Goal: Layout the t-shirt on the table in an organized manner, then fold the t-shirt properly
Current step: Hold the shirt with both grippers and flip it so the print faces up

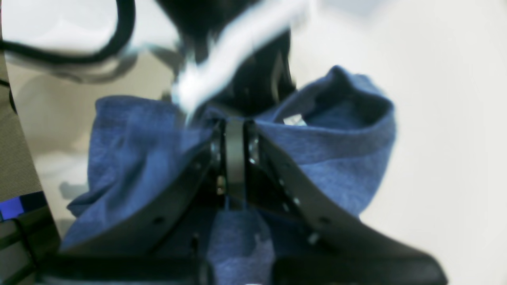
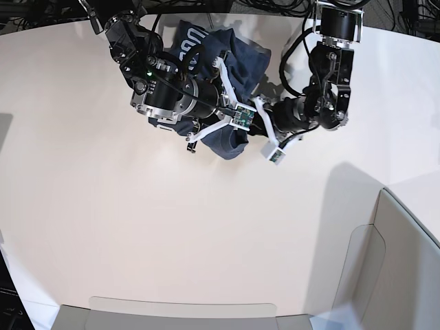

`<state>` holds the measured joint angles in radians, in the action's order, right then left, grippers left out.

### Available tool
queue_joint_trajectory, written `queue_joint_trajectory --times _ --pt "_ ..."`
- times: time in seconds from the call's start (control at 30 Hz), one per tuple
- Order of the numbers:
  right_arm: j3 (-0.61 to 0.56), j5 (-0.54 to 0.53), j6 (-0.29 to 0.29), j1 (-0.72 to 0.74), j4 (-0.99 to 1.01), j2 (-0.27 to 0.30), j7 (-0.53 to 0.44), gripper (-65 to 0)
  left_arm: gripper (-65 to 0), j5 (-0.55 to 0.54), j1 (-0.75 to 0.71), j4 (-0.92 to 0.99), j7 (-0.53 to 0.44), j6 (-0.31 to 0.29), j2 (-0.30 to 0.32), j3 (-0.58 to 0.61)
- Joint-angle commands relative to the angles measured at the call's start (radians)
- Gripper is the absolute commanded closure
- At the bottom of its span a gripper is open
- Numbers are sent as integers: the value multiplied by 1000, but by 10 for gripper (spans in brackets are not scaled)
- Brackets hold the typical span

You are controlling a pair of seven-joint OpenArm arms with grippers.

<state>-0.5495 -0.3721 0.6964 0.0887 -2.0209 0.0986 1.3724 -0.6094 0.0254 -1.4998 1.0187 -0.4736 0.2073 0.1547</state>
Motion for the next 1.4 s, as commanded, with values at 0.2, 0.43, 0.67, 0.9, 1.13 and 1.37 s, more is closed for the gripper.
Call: queue_joint_trajectory --times 0.2,0.43,0.67,0.9,1.13,1.37 --pt "9 -104 2 58 -21 -35 -17 0 -185 59 28 -181 176 23 13 -162" --pt "41 -115 2 81 -21 -79 -63 0 -185 58 -26 -387 190 23 10 -200" --pt "454 -120 2 93 -18 -78 -64 0 -149 53 -92 -579 187 20 7 -192" --pt "687 -118 2 61 -13 -72 -57 0 -8 -169 -100 -582 187 17 -13 -188" --pt "696 -120 2 10 -13 -86 -55 0 0 -403 -100 -575 194 17 -13 -71" --pt "635 -120 2 -33 -11 -110 -55 0 0 -398 -109 -551 199 22 2 116"
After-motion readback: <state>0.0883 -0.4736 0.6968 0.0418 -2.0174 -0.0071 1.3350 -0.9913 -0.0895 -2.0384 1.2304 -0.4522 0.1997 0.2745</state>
